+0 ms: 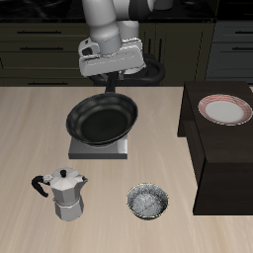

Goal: Place the frypan on the top layer of the shelf and place the moka pot on the stove

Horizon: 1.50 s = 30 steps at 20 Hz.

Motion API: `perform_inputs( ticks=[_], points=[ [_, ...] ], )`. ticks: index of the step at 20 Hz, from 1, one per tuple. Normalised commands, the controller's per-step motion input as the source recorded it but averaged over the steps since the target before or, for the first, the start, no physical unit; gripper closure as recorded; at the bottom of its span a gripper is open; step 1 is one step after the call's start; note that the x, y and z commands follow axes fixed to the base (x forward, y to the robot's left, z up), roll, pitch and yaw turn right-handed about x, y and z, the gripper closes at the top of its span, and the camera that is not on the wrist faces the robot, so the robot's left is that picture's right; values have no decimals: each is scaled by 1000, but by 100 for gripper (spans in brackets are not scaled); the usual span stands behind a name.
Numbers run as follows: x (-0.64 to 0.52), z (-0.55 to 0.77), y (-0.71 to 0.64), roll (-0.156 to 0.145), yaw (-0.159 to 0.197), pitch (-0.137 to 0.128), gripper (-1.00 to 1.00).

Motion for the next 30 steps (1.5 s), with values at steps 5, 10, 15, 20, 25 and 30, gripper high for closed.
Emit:
perform_inputs(
  ticks=[5, 10, 15, 20, 25, 30],
  points=[
    [83, -26, -143, -48, 153, -11, 100],
    [-6, 12, -65, -13, 63, 7, 100],
    [49, 89, -129, -75, 108, -61, 100],
    [108, 89, -156, -44, 63, -22, 100],
    [191, 42, -88, 1, 144, -12, 100],
    [161, 12, -46, -24, 170, -43, 100]
  ],
)
